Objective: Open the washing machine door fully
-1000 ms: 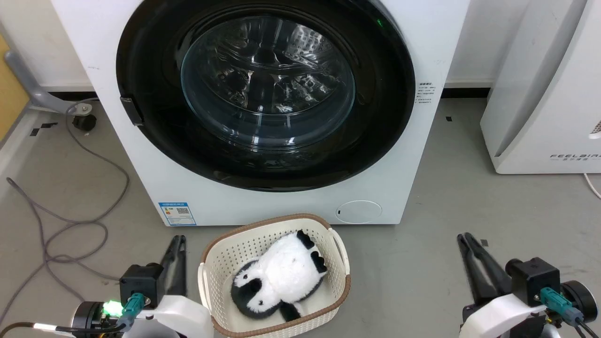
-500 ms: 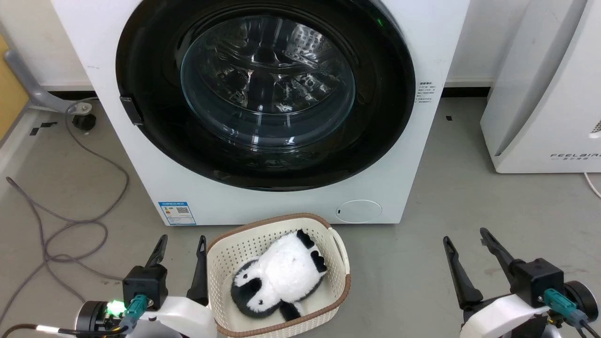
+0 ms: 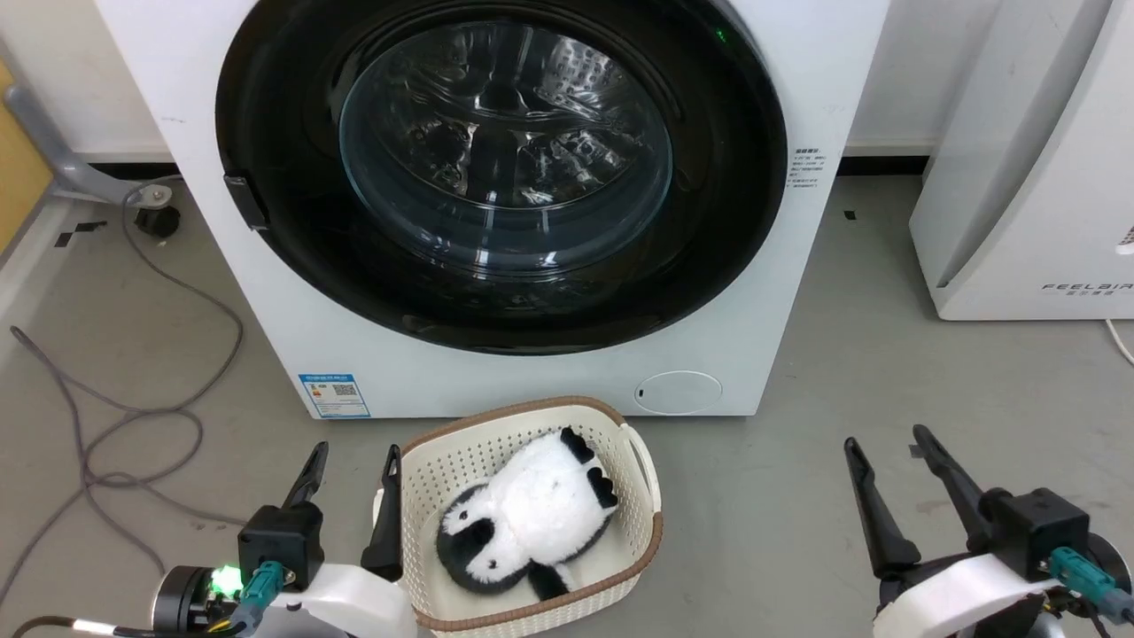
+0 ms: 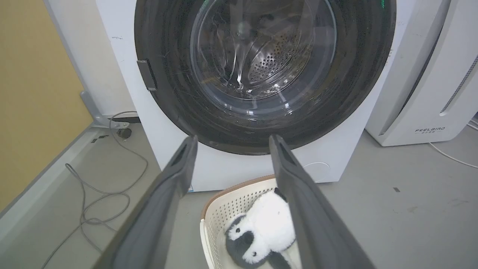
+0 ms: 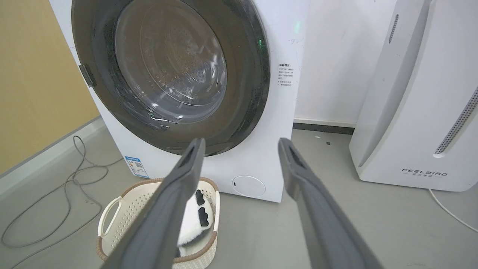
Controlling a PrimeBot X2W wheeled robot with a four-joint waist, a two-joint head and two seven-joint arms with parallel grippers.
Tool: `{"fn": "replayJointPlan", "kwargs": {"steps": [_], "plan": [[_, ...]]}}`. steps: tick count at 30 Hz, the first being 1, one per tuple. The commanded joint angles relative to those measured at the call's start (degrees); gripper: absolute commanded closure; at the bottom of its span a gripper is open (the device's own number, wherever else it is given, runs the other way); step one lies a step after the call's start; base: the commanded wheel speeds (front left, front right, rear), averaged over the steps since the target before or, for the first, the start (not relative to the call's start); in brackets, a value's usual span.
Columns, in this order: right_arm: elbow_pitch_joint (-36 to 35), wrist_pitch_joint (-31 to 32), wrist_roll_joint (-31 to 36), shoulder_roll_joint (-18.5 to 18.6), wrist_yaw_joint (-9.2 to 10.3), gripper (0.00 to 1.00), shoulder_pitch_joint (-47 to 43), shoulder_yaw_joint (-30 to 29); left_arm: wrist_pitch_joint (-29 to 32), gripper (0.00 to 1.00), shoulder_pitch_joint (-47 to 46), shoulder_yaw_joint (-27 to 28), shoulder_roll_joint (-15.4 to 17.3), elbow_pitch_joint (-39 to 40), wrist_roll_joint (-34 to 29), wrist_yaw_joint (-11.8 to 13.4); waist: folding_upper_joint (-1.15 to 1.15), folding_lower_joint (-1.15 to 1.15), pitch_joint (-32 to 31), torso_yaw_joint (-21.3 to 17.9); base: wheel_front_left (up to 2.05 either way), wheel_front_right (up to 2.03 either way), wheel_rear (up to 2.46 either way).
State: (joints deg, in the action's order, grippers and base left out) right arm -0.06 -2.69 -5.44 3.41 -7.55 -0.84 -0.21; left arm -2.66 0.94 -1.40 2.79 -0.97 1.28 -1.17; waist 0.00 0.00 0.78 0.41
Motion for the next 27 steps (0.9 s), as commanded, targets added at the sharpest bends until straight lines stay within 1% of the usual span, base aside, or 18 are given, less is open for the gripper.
{"fn": "replayJointPlan", "kwargs": {"steps": [1,14,27], "plan": [[0.2,-0.6,-1.2,0.5,0.01,0.0,0.9,0.0,-0.6,0.0,0.1,-0.3,0.0,-0.2,0.5,-0.1,0.0,0.0,0.2,0.1,0.0,0.0,0.0],[0.9,1.0,-9.9,3.4,0.02,0.0,5.1,-0.3,-2.2,0.0,-0.6,-1.3,0.0,-0.2,1.2,-0.6,0.0,0.0,1.9,0.9,0.0,0.0,0.0],[2.2,5.9,-20.2,5.7,0.03,0.0,12.2,-1.6,-3.7,0.0,-2.1,-2.2,0.0,0.3,1.9,-1.1,0.0,0.0,5.0,1.9,0.0,0.0,0.0]]}}
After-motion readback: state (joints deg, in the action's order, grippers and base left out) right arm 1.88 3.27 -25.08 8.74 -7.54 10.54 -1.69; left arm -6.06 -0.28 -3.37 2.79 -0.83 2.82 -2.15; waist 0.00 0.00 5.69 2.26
